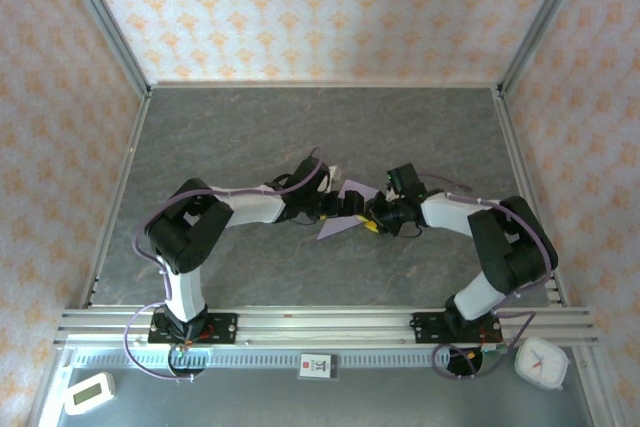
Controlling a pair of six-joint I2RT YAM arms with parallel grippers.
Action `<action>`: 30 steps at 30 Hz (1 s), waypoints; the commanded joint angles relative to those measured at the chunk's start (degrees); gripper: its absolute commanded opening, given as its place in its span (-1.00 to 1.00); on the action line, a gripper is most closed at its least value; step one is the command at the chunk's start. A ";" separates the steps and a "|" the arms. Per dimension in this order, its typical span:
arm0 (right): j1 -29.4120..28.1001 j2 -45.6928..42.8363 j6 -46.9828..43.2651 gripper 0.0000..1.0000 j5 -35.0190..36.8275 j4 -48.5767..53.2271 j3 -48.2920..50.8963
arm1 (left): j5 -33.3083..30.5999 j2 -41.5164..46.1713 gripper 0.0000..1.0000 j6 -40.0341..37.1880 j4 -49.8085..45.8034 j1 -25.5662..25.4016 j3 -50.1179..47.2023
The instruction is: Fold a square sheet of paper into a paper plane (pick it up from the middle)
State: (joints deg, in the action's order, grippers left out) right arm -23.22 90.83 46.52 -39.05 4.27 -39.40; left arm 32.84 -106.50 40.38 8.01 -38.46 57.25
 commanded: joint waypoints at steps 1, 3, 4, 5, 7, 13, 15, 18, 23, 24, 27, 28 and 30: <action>-1.00 1.05 0.14 -0.37 -1.05 -2.62 -2.32 | -0.23 -2.13 0.98 -1.31 -0.39 0.14 -1.71; -1.01 1.46 0.31 -0.39 -0.83 -2.95 -2.51 | -0.30 -2.02 0.98 -1.31 -0.38 0.17 -1.68; -1.03 1.63 0.28 -0.43 -0.82 -3.02 -2.73 | -0.32 -2.04 0.98 -1.27 -0.36 0.19 -1.68; -1.03 1.80 0.32 -0.48 -0.92 -3.13 -2.94 | -0.41 -2.02 0.98 -1.27 -0.41 0.14 -1.71; -0.96 1.91 0.24 -0.55 -1.02 -3.13 -3.35 | -0.52 -1.99 0.98 -1.27 -0.38 0.29 -1.62; -1.03 1.33 0.19 -0.86 -1.09 -2.70 -3.50 | -0.50 -1.80 0.98 -0.81 0.19 0.39 -1.65; -0.98 1.08 0.17 -1.00 -0.89 -2.45 -3.17 | -0.65 -1.16 0.98 -0.56 0.77 0.98 -1.88; -1.02 0.82 0.19 -1.00 -0.46 -1.77 -3.05 | -4.35 1.54 0.98 -3.20 -2.05 1.89 -0.71; -0.97 0.32 0.89 -1.00 -0.32 -0.86 -3.41 | -18.52 8.49 0.98 -14.26 -10.90 0.66 0.99; -1.02 0.21 1.01 -1.00 -0.35 -0.72 -3.58 | -21.38 9.64 0.98 -15.87 -11.82 -0.19 0.57; -0.97 -0.29 1.42 -1.00 -0.59 0.00 -4.23 | -29.84 13.20 0.98 -20.76 -12.92 -4.36 -1.57; -0.96 -0.40 1.43 -1.00 -0.40 0.48 -4.58 | -32.78 14.03 0.98 -22.25 -13.10 -6.35 -2.14; -0.96 -0.65 1.51 -1.00 -0.43 1.06 -5.06 | -37.02 14.80 0.94 -24.08 -13.34 -9.63 -2.89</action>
State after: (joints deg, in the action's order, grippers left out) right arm -23.97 92.07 47.27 -39.07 4.21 -42.41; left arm 7.18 -92.88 23.40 -1.63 -43.90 56.27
